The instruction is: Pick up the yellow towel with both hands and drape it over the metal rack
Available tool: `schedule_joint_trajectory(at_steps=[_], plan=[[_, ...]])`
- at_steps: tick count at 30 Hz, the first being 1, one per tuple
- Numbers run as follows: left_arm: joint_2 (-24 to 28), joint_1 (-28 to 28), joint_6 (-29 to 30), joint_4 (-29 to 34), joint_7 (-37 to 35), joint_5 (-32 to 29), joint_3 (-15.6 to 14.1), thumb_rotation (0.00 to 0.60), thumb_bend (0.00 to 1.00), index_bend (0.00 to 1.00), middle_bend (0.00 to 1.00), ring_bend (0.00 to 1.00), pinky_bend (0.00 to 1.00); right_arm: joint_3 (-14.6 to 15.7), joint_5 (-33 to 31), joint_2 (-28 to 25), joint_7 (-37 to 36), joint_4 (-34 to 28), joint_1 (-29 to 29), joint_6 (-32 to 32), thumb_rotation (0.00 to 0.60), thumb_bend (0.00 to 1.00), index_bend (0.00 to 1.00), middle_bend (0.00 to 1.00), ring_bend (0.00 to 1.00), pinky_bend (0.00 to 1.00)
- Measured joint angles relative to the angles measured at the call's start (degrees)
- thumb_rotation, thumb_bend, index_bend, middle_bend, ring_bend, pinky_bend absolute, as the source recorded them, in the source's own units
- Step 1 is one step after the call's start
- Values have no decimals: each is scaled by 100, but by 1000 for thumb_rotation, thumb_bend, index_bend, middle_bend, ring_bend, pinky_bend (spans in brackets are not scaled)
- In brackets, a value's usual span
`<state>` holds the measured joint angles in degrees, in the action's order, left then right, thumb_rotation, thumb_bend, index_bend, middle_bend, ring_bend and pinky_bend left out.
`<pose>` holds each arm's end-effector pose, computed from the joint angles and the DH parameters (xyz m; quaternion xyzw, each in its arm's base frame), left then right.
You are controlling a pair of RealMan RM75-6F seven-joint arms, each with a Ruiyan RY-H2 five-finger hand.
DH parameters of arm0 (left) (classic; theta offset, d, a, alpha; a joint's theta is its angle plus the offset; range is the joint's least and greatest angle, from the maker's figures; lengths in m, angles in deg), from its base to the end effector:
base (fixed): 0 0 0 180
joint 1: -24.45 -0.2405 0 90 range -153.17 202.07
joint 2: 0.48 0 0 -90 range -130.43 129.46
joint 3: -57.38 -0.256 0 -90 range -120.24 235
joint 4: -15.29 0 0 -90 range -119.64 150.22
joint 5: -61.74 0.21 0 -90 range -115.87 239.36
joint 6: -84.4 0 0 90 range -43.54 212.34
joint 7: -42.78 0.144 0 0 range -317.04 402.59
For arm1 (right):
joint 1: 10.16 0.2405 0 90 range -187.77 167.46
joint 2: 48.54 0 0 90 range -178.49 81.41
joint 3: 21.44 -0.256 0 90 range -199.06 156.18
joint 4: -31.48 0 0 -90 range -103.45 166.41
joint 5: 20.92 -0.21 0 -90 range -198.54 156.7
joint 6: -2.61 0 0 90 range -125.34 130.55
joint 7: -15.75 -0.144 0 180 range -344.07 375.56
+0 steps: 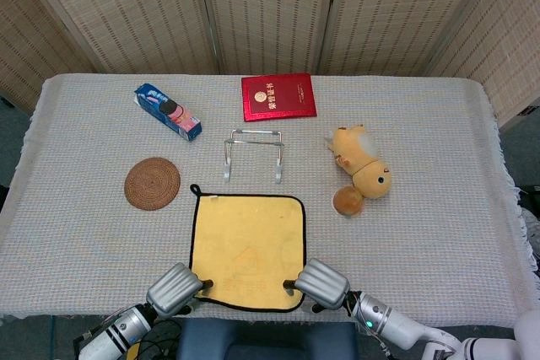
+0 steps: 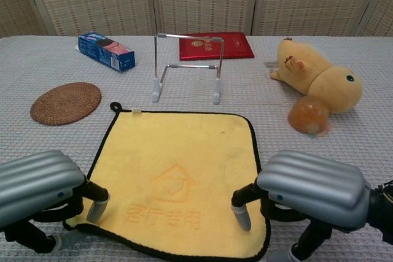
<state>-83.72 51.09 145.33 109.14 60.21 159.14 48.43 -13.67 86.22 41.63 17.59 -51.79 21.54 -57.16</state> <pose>-0.1913 0.1855 -0.0257 -0.8498 -0.2955 -0.3397 0.2740 -0.1726 -0.1998 -0.0586 0.8585 -0.2846 0.3858 0.1820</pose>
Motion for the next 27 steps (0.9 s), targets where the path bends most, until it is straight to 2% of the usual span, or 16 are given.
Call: schedule_joint_trajectory(at_steps=[15,22,27], plan=[[-59,18,-56,-71,0,-71,21,600,467,625,1000,922,1000,-82,-239,225,105,111,206,143,600,294,516,1000,1000,1000],[-57,15,43,-112,-154,-34,44,600,467,641,1000,922,1000,-86,-265,262,26,164,248,34,600,426,616,1000,1000,1000],[-16,51,106,-96,-560,-12,87,600,468,663,1000,922,1000,-162,-330,243,15,130,251,-77,600,484,686,1000,1000,1000]])
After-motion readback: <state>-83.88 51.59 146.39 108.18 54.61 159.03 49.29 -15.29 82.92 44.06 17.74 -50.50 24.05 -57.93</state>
